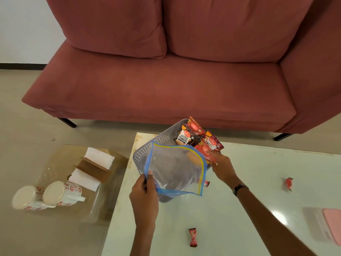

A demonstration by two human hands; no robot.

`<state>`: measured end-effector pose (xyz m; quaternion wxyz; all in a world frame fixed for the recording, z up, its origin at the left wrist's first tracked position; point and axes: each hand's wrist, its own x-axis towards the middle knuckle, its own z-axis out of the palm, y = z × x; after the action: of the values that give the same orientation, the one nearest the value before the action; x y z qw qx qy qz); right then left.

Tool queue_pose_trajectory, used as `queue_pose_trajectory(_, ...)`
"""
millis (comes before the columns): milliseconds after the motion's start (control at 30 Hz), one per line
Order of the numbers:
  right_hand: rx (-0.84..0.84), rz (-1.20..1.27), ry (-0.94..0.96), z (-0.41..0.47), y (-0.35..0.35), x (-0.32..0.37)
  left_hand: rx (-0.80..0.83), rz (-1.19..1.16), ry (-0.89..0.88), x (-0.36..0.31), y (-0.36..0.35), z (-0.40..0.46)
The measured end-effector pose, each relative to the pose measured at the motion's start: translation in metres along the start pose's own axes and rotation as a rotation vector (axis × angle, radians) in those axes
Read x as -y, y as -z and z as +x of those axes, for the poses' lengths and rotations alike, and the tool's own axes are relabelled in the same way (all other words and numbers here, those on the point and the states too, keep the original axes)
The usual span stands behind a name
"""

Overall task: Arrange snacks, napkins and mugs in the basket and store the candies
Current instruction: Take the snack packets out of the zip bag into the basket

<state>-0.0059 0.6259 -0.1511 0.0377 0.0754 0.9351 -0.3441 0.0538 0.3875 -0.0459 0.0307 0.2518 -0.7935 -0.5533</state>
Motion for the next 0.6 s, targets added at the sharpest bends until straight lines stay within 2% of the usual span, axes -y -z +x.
queue_pose_trajectory(133, 0.014, 0.256, -0.100, -0.065, 0.028, 0.028, -0.019, -0.081, 0.035, -0.015, -0.006, -0.008)
queue_pose_trajectory(367, -0.062, 0.542, -0.003, -0.132, 0.086, 0.083, -0.044, -0.124, 0.046, -0.051, -0.017, -0.029)
queue_pose_trajectory(600, -0.376, 0.481, 0.072, -0.146, 0.126, 0.115, -0.010, -0.259, 0.061, -0.095, -0.016, -0.072)
